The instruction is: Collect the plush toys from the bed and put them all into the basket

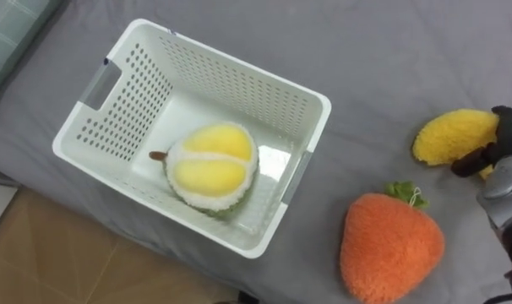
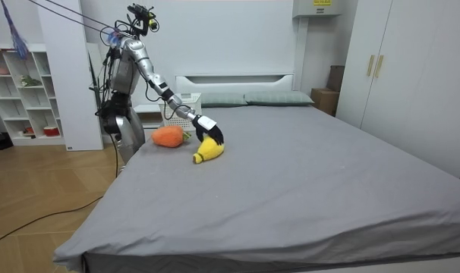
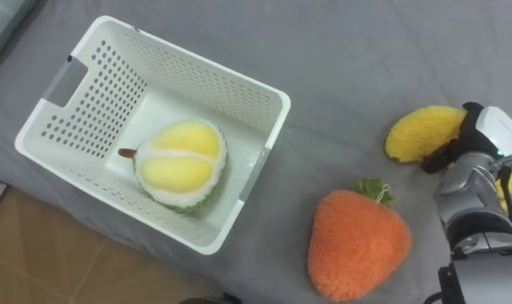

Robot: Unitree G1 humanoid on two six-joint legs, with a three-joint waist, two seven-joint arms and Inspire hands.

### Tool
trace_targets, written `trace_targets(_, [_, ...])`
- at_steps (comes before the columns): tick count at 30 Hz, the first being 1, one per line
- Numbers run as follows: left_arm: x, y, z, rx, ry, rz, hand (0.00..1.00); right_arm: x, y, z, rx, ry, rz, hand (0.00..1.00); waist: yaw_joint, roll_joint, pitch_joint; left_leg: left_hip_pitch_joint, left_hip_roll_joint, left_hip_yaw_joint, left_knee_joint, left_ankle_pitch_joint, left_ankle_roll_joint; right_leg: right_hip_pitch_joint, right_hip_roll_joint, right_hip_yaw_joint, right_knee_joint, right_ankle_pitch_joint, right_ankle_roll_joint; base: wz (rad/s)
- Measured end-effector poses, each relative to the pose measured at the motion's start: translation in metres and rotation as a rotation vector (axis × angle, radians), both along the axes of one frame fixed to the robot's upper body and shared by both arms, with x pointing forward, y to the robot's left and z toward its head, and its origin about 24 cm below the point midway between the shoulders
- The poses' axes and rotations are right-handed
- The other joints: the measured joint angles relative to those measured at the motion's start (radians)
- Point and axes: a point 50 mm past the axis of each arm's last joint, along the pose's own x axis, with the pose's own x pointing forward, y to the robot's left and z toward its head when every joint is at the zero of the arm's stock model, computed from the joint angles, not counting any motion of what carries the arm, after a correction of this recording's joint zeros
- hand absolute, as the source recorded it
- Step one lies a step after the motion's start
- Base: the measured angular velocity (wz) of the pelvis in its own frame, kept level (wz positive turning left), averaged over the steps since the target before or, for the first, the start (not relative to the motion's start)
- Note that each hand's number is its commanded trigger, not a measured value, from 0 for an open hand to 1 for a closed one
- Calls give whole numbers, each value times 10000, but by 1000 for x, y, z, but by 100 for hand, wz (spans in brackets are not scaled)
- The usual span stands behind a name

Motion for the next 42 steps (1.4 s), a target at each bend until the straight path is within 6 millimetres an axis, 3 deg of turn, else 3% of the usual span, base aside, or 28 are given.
trace_targets(14, [7, -1, 1, -154, -207, 213, 0, 0, -2, 0, -179, 581, 293, 100, 8, 52, -8, 14, -2, 5, 16, 5, -3, 16, 14, 11, 22, -5, -7, 0])
trace_targets(26, [6, 0, 1, -182, -305, 217, 0, 2, 1, 0, -46, 692, 647, 100, -123, -45, -51, 559, -3, 345, 16, 16, 12, 176, -149, 376, 586, -168, -10, -8])
trace_targets(29, [2, 2, 1, -134, -204, 307, 0, 4, 3, 1, -166, 711, 871, 100, -225, -161, -104, 745, 7, 487, 13, 16, 13, 324, -120, 566, 554, -177, -32, -13])
trace_targets(36, [-12, 10, 0, 7, 7, 973, 0, -4, 8, -6, -94, 444, 1272, 100, -600, -457, -373, 1832, 62, 539, -307, 11, 5, 1481, 91, 612, -24, -64, -14, -3])
trace_targets(37, [-18, 11, -1, 26, 139, 1025, 0, -4, 10, -5, -40, 266, 1344, 100, -643, -459, -497, 2080, 59, 586, -431, 13, 3, 1689, 114, 648, -108, -57, -1, -13])
trace_targets(38, [-23, 12, -1, 46, 224, 1079, 0, -3, 11, -3, 67, 58, 1377, 100, -705, -459, -545, 2341, 61, 624, -524, 13, 3, 1931, 134, 696, -185, -44, 11, -12])
trace_targets(42, [-29, 17, -1, 71, 219, 1693, 0, 7, 27, 19, -39, -1168, 2213, 100, -910, -496, -580, 2884, 103, 876, -755, 9, -4, 2302, 195, 894, -291, -43, 17, -20])
